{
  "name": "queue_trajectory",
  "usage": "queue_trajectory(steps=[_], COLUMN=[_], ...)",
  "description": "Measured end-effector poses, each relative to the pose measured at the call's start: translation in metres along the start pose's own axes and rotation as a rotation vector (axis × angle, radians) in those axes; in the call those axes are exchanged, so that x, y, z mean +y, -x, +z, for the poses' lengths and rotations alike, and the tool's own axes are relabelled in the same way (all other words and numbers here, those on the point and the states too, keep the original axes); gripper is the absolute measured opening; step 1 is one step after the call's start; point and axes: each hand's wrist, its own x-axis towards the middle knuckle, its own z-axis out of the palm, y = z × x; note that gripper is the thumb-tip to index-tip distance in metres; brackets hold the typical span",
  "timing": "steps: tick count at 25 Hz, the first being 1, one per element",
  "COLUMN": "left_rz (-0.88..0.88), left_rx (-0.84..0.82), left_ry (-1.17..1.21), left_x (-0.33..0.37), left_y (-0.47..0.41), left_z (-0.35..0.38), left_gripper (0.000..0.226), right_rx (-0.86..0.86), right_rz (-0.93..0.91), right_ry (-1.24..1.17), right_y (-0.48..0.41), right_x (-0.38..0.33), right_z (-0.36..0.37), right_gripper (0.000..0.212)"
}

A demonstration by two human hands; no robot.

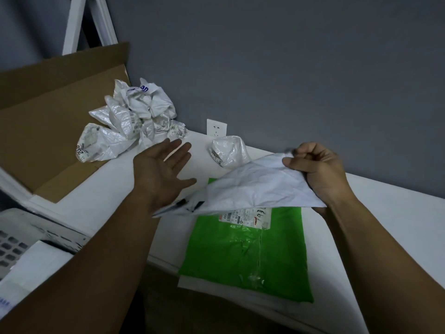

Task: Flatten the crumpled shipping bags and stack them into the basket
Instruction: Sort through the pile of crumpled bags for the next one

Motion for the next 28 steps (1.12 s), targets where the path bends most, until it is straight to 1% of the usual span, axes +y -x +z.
queue_trajectory(steps=[1,2,3,4,5,6,8,9,11,12,13,15,16,17,19,21,23,24,25,26,27,28], left_rz=[-0.008,-0.048,-0.125,-0.237,-0.347,-0.420,-0.462,-0.458,-0.430,-0.385,-0.322,-0.174,-0.118,-0.073,-0.014,0.022,0.024,0.022,0.032,0.043,0.048,0.048], left_rx=[0.064,0.127,0.170,0.173,0.156,0.135,0.095,0.075,0.069,0.081,0.095,0.127,0.147,0.177,0.247,0.291,0.337,0.338,0.310,0.254,0.199,0.158], left_ry=[-0.101,-0.255,-0.401,-0.508,-0.566,-0.576,-0.540,-0.531,-0.540,-0.536,-0.529,-0.487,-0.463,-0.457,-0.512,-0.570,-0.558,-0.568,-0.604,-0.660,-0.697,-0.706], left_x=[-0.005,-0.012,-0.020,-0.028,-0.035,-0.040,-0.043,-0.043,-0.043,-0.045,-0.047,-0.053,-0.056,-0.058,-0.063,-0.066,-0.069,-0.070,-0.072,-0.071,-0.070,-0.067], left_y=[-0.002,-0.002,-0.002,-0.001,0.000,0.001,0.001,-0.002,-0.007,-0.010,-0.012,-0.015,-0.016,-0.018,-0.026,-0.030,-0.033,-0.034,-0.036,-0.035,-0.036,-0.036], left_z=[0.000,-0.001,-0.001,-0.001,0.000,0.000,0.000,-0.001,-0.001,-0.001,-0.002,-0.005,-0.007,-0.010,-0.017,-0.018,-0.017,-0.017,-0.017,-0.016,-0.016,-0.014], left_gripper=[0.018,0.014,0.010,0.011,0.019,0.026,0.027,0.027,0.036,0.037,0.035,0.025,0.016,0.010,0.015,0.028,0.040,0.038,0.032,0.027,0.027,0.030], right_rx=[-0.015,-0.025,-0.034,-0.037,-0.033,-0.025,0.005,-0.004,-0.033,-0.033,-0.024,0.042,0.056,0.060,0.041,0.021,-0.002,-0.010,-0.017,-0.014,-0.003,0.009], right_rz=[-0.006,0.007,0.033,0.069,0.111,0.154,0.223,0.247,0.286,0.286,0.267,0.207,0.223,0.272,0.359,0.386,0.435,0.469,0.501,0.517,0.491,0.393], right_ry=[-0.044,-0.069,-0.069,-0.034,0.044,0.137,0.243,0.230,0.131,0.141,0.240,0.547,0.665,0.719,0.748,0.797,0.775,0.737,0.705,0.680,0.702,0.796], right_y=[-0.001,-0.003,-0.004,-0.005,-0.005,-0.005,-0.003,-0.002,0.001,0.001,0.001,0.003,0.004,0.005,0.005,0.003,0.004,0.005,0.005,0.004,0.003,0.002], right_x=[0.000,0.001,0.001,0.003,0.006,0.008,0.007,0.005,-0.001,-0.001,-0.002,0.005,0.011,0.017,0.026,0.028,0.027,0.027,0.027,0.028,0.028,0.027], right_z=[-0.002,-0.003,-0.006,-0.009,-0.011,-0.012,-0.011,-0.010,-0.012,-0.015,-0.018,-0.024,-0.027,-0.030,-0.032,-0.034,-0.034,-0.035,-0.036,-0.036,-0.036,-0.033], right_gripper=[0.037,0.040,0.043,0.045,0.047,0.047,0.039,0.029,0.007,0.012,0.021,0.025,0.027,0.032,0.036,0.036,0.034,0.033,0.038,0.051,0.065,0.075])
